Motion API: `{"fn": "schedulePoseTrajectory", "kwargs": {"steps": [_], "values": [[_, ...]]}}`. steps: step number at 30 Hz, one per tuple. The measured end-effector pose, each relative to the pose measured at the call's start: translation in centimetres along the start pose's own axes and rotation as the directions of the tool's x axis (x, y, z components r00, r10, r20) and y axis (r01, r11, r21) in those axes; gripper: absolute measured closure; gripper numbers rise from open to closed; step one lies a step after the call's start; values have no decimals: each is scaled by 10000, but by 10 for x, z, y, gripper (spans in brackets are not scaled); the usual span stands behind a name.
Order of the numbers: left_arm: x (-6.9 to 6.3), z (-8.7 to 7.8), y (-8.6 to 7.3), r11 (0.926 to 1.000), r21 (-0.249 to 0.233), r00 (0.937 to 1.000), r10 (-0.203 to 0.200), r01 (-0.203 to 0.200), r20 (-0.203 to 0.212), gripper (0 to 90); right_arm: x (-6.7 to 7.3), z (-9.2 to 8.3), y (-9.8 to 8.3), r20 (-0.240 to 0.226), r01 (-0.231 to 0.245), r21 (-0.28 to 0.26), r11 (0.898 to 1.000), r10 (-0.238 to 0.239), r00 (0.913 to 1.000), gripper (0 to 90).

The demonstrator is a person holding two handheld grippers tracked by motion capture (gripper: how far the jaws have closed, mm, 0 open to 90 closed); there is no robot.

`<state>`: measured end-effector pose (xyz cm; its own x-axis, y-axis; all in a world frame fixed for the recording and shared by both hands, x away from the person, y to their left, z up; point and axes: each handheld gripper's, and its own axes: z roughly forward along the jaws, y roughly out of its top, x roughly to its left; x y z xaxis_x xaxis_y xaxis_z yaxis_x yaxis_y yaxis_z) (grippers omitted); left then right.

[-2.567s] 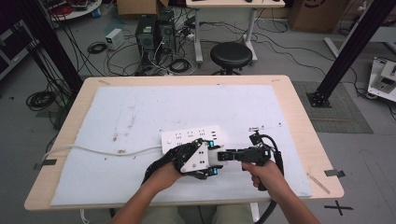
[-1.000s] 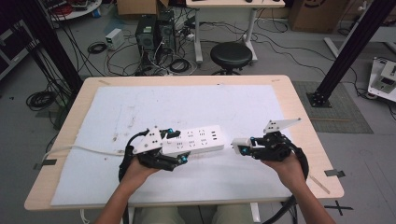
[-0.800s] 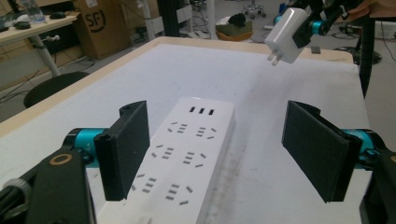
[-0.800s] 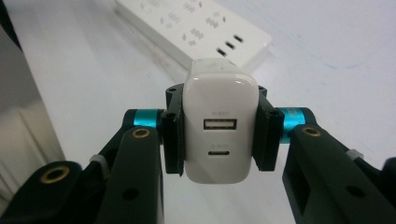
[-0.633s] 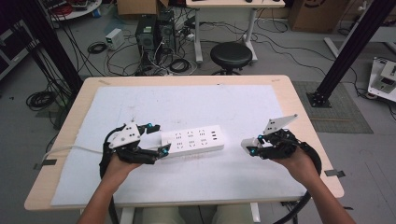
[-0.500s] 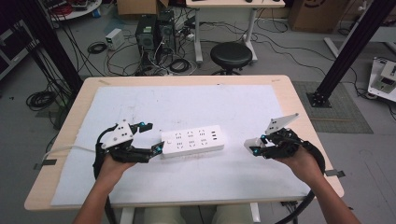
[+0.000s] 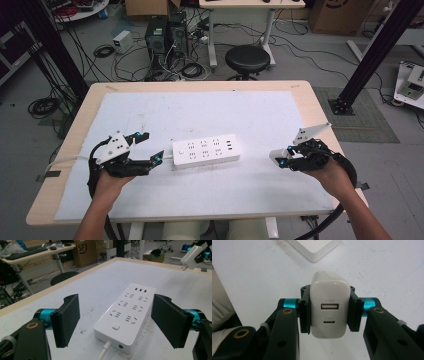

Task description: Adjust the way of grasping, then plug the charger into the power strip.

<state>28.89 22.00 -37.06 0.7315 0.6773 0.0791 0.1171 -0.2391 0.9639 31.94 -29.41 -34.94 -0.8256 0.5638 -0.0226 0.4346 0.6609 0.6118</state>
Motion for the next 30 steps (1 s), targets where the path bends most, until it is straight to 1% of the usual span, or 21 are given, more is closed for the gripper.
{"fn": "schedulePoseTrajectory", "kwargs": {"steps": [2, 7, 8, 11, 15, 20, 23, 24, 25, 26, 30], "values": [[0, 0, 0, 10000, -49, 10000, -30, 30, -38, 233, -1, -1, -2, 2, -111, -35, 9999, 111, 9999, 634], [-2, 1, 0, 10000, -39, 10000, 25, -25, 30, 233, -2, -3, -6, 63, -152, -36, 9999, 152, 9999, 634], [-4, 0, 0, 10000, -54, 10000, 29, -29, 15, 233, -2, -6, -6, 118, -196, -51, 9998, 196, 9997, 634], [-5, -2, 1, 9999, -95, 10000, 45, -45, -14, 233, -1, -8, -6, 137, -164, -94, 9998, 165, 9998, 634], [-5, -7, 1, 9999, -86, 9999, 81, -81, -68, 233, 0, -10, -2, 323, -62, -17, 10000, 63, 9995, 634], [-5, -11, -1, 10000, -42, 9999, 34, -34, -107, 233, 0, -12, 7, 296, 90, 44, 9999, -92, 9995, 634], [-6, -13, -3, 10000, -19, 9999, -23, 23, -139, 233, 1, -10, 14, 238, 268, 121, 9996, -271, 9994, 634], [-6, -13, -3, 10000, 22, 9999, 13, -13, -158, 233, 1, -8, 17, 189, 388, 98, 9992, -390, 9991, 634], [-6, -13, -3, 10000, 22, 9999, 13, -13, -158, 234, 1, -8, 17, 189, 388, 98, 9992, -390, 9991, 634], [-5, -13, -6, 10000, 86, 9999, -23, 24, -170, 233, 3, -2, 28, 24, 577, 227, 9981, -577, 9983, 635], [-6, -14, -8, 9999, 82, 9997, -107, 109, -216, 233, 5, 7, 42, -99, 936, 405, 9948, -933, 9956, 635]]}}
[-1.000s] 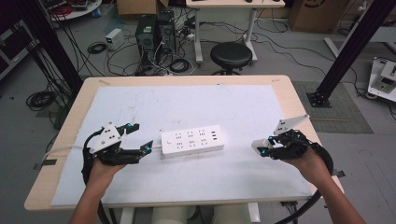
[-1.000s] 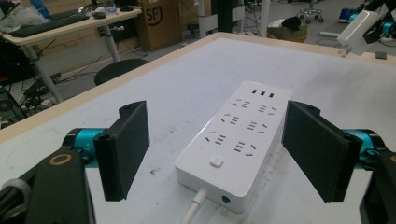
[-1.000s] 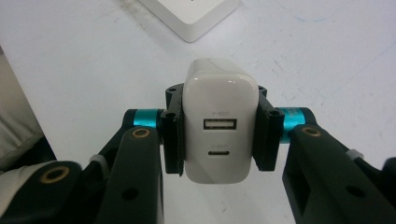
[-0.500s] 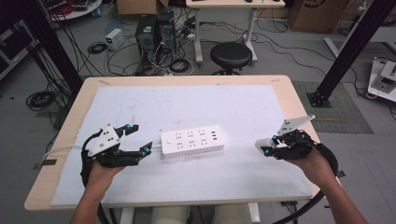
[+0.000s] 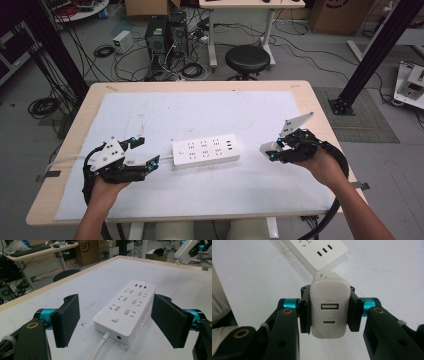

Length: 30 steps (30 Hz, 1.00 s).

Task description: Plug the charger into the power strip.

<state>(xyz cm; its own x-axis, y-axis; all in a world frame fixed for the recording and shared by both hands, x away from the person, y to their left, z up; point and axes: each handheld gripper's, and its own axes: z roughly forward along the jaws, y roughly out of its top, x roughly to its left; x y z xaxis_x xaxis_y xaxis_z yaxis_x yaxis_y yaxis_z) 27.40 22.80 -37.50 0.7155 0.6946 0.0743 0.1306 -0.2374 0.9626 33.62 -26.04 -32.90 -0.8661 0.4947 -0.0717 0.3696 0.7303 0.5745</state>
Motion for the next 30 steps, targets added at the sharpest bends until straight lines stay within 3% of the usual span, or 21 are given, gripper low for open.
{"fn": "schedulePoseTrajectory", "kwargs": {"steps": [13, 21, 30], "values": [[3, -9, -7, 10000, -24, 10000, -12, 11, -78, 233, -9, 12, 51, -239, 979, 285, 9948, -973, 9950, 635], [5, -13, -8, 9999, -116, 10000, -44, 44, -72, 233, -8, 24, 82, -337, 1621, 717, 9842, -1600, 9865, 634], [5, -13, -8, 9997, -232, 9998, -91, 88, -154, 233, -5, 42, 114, -563, 2323, 1186, 9654, -2271, 9723, 635]]}}
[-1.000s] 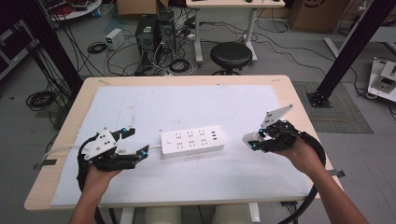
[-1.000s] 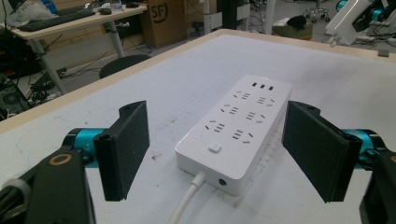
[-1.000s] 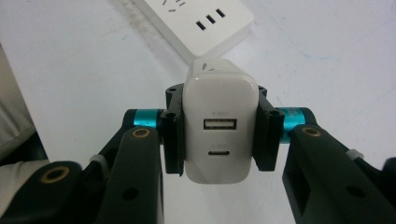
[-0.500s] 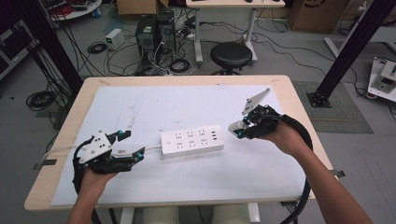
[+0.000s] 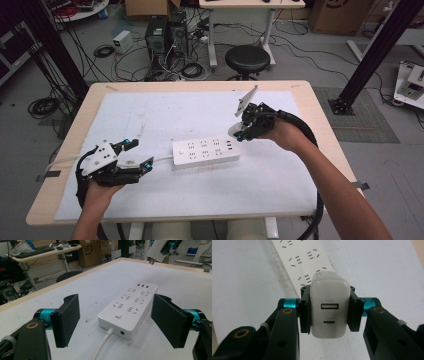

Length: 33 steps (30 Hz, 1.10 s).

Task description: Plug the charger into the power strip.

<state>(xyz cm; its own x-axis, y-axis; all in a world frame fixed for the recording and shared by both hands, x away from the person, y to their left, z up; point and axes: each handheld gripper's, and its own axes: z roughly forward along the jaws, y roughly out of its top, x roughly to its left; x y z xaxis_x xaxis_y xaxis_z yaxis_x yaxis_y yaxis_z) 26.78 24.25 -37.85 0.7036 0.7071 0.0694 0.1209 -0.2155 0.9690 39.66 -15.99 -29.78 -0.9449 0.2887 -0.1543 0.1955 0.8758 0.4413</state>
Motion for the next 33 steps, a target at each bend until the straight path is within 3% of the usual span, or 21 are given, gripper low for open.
{"fn": "schedulePoseTrajectory", "kwargs": {"steps": [9, 17, 25, 32, 33], "values": [[4, -7, -3, 9999, -117, 9998, -102, 100, -178, 233, -3, 19, 25, -280, 625, 516, 9967, -612, 9977, 635], [5, -9, -7, 9998, -65, 9997, -174, 173, -185, 233, -3, 36, 35, -486, 1037, 833, 9911, -999, 9938, 635], [5, -9, -12, 9997, -32, 9996, -238, 238, -171, 233, -5, 58, 43, -582, 1870, 1398, 9724, -1804, 9819, 635], [8, -10, -15, 9996, -88, 9994, -285, 283, -190, 233, -2, 68, 51, -688, 2179, 1738, 9604, -2089, 9755, 635], [8, -10, -15, 9995, -86, 9993, -310, 308, -194, 233, -2, 72, 54, -680, 2342, 1892, 9536, -2252, 9719, 635]]}}
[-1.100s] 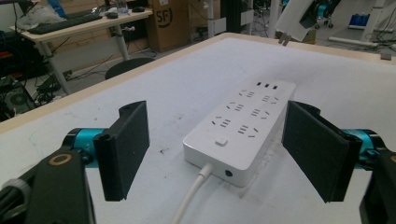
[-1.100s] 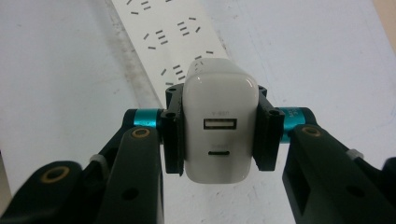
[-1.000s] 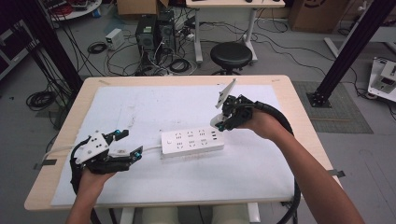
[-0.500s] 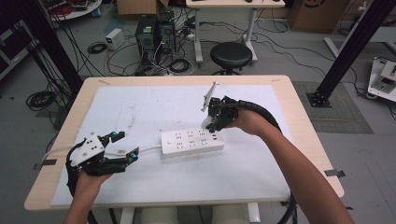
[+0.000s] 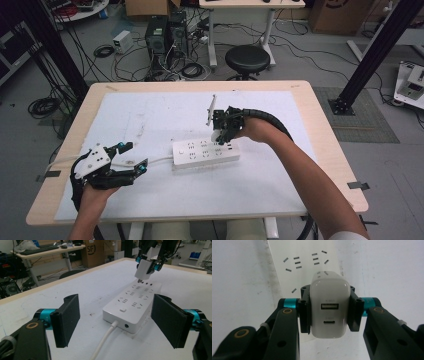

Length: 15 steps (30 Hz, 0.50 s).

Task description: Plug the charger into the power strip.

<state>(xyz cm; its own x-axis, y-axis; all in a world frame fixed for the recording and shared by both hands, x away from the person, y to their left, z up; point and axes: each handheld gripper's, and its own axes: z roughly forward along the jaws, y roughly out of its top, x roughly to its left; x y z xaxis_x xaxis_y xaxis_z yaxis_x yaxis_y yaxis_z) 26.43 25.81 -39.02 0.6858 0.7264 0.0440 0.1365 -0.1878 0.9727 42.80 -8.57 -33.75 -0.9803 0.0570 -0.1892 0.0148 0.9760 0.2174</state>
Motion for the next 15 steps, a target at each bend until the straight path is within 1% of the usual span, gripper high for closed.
{"fn": "schedulePoseTrajectory", "kwargs": {"steps": [1, 3, 8, 12, 15], "values": [[0, 0, 0, 10000, 4, 10000, -1, 1, 7, 233, 0, 0, 0, 0, 0, 0, 10000, 0, 10000, 635], [1, 0, -2, 10000, 23, 10000, -39, 39, 6, 233, 0, 3, 2, 65, 134, 201, 9997, -136, 9999, 635], [2, 0, -3, 10000, 34, 10000, -84, 84, 33, 233, -1, 10, 6, 10, 301, 467, 9985, -301, 9995, 635], [2, 0, -5, 10000, 33, 9999, -88, 88, 60, 233, -1, 13, 7, -7, 459, 603, 9971, -460, 9989, 635], [2, 1, -6, 9999, 36, 9999, -149, 149, 59, 233, -2, 14, 7, -36, 536, 573, 9969, -534, 9986, 635]]}}
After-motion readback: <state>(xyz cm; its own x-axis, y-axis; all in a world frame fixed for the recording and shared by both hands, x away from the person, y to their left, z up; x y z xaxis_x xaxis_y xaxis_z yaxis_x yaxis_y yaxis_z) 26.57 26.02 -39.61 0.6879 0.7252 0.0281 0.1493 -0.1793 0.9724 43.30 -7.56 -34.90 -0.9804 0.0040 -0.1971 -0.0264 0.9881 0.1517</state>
